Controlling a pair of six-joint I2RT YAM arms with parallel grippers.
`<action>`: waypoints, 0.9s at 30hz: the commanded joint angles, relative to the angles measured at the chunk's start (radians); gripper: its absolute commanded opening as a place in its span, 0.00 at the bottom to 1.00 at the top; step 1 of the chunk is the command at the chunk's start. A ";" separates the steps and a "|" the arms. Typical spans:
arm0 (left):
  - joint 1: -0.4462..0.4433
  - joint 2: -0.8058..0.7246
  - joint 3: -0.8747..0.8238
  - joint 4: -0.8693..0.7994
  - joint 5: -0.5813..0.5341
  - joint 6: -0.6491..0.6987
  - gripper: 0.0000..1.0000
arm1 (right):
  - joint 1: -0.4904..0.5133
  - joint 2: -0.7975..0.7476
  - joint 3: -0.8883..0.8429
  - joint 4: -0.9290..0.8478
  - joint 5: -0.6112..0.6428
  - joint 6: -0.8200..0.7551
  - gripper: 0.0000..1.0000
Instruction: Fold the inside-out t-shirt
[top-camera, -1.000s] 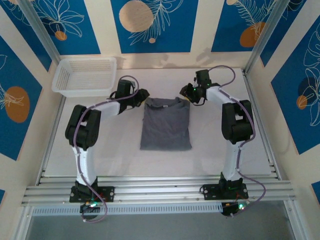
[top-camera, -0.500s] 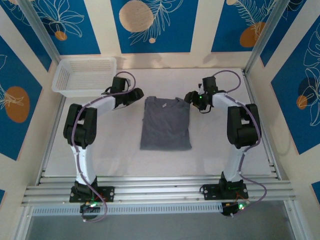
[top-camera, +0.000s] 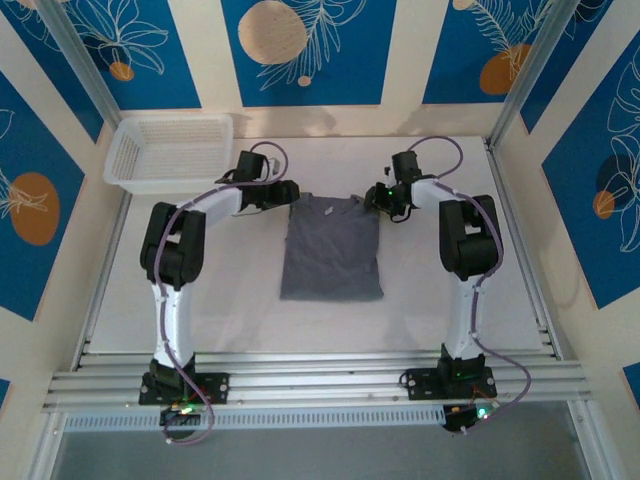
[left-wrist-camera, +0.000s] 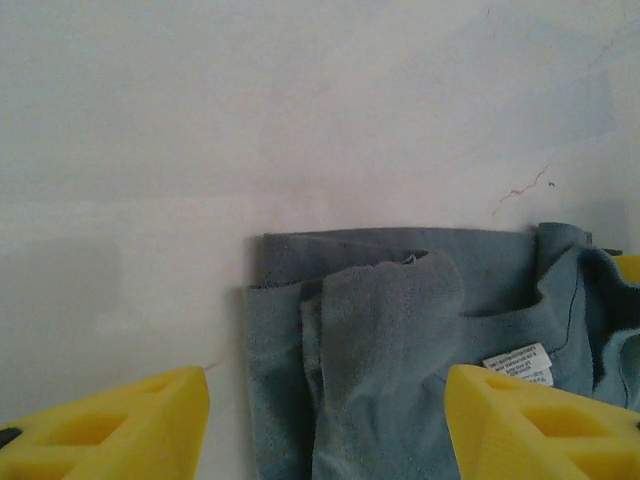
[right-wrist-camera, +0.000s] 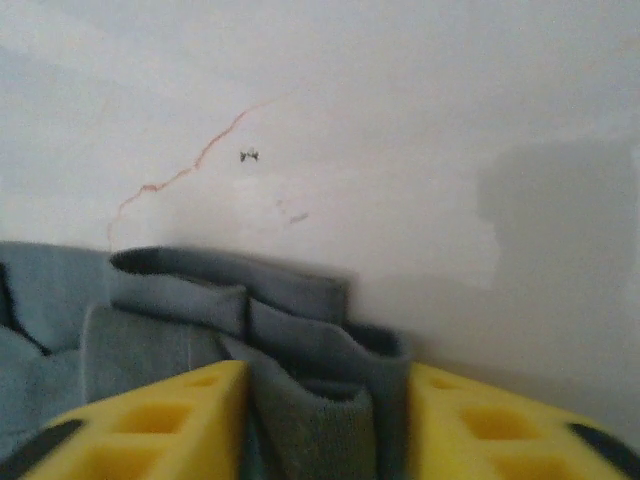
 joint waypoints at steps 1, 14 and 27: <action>-0.007 0.056 0.078 -0.036 0.061 -0.026 0.62 | 0.007 0.031 0.035 -0.048 -0.005 -0.023 0.26; -0.018 0.160 0.170 -0.093 0.077 -0.023 0.62 | -0.008 0.016 0.033 -0.061 -0.026 -0.021 0.13; -0.029 0.225 0.209 -0.079 0.172 -0.032 0.25 | -0.009 0.028 0.037 -0.070 -0.025 -0.012 0.13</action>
